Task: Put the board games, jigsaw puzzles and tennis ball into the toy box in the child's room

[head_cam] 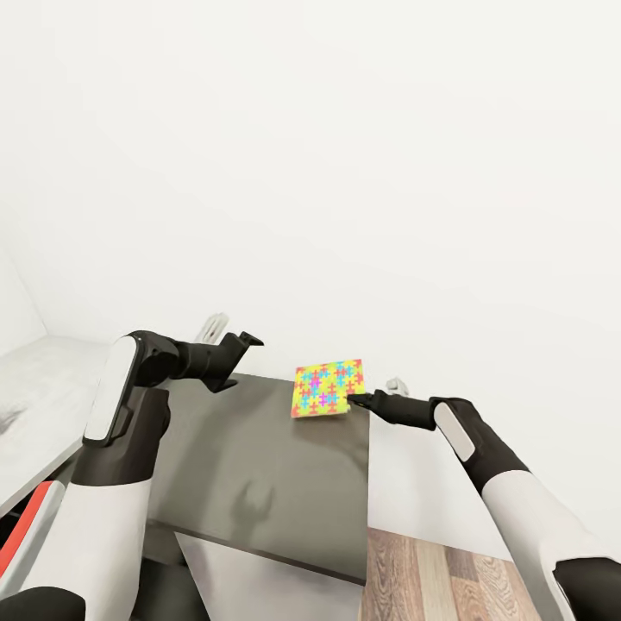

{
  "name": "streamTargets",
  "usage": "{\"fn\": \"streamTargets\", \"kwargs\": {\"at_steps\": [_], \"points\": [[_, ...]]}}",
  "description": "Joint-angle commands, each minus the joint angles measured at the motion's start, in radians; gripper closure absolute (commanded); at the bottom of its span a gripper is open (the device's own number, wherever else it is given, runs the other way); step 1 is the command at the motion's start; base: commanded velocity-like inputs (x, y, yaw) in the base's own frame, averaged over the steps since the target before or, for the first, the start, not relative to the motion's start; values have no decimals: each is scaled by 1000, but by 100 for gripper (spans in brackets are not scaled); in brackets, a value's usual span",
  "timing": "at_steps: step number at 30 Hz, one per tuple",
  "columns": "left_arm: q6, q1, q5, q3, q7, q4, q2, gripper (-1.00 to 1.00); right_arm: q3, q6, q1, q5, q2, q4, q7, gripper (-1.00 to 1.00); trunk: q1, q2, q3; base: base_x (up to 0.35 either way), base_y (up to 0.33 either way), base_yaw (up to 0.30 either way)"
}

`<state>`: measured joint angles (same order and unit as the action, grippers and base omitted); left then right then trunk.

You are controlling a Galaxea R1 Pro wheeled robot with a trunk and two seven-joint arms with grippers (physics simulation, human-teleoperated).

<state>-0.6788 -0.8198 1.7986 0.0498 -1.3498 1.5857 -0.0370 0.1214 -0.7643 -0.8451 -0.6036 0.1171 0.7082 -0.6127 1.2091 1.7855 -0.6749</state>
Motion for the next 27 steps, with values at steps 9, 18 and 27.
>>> {"fn": "streamTargets", "kwargs": {"at_steps": [9,18,27], "points": [[-27,-7,20,-14,-6,21,7,-100,3,-37,105,-2,5,252,0,100,0,1,-1,0,0,0],[-26,-38,50,-68,-5,22,38,-100,3,-138,142,0,9,394,6,100,0,1,-1,0,0,0],[-16,-78,88,-82,0,22,40,-100,-5,-257,204,1,23,609,8,100,-12,-20,8,0,0,0]]}}
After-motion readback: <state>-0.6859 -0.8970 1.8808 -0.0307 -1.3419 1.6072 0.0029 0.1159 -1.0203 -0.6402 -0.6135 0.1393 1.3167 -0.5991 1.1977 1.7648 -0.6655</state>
